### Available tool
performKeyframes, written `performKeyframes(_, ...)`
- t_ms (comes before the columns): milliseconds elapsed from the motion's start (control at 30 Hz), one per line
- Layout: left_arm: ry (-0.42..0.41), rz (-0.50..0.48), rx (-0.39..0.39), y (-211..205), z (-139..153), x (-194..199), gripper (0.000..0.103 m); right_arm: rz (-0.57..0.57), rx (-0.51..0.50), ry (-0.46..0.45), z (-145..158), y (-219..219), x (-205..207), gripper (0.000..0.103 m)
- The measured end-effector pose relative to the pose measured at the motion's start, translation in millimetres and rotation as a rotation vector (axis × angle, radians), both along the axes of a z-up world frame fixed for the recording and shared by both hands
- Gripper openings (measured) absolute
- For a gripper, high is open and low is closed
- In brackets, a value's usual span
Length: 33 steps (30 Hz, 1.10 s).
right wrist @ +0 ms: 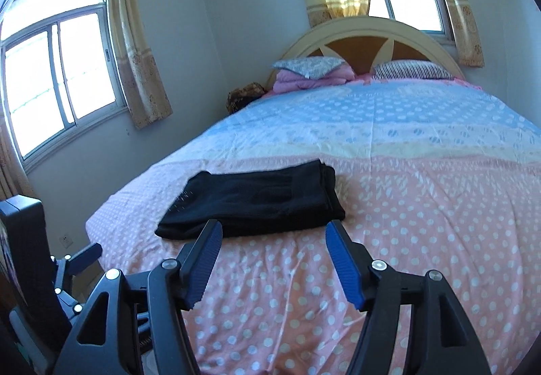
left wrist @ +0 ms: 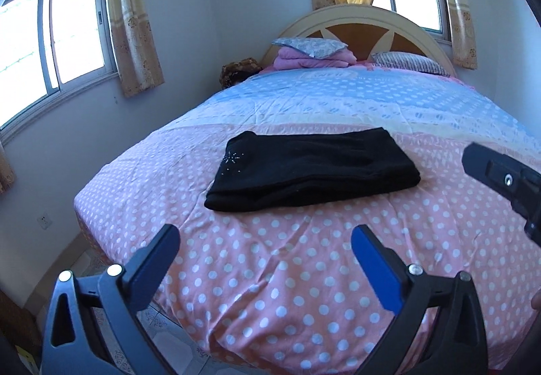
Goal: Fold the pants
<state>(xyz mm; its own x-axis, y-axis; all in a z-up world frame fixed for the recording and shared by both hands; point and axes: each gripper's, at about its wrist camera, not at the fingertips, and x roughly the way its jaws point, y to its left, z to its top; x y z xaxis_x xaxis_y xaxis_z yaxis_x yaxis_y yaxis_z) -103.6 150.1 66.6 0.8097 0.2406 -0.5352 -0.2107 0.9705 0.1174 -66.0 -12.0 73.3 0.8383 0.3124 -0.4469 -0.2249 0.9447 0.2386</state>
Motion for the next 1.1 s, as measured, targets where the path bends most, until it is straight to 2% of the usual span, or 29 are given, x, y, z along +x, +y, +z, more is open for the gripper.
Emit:
performKeyframes(167,-0.020,0.007,-0.021,3,6,-7,0.103,-0.014,0.002,-0.048,13,2,-12,0.069)
performKeyframes(367,-0.004,0.011,-0.074,6,5,-5,0.103,-0.018,-0.001,-0.055,13,2,-15,0.070)
performKeyframes(1100,0.023,0.019,-0.078,2,-1,0,0.103,-0.034,0.028,-0.029,4,-8,-8,0.070)
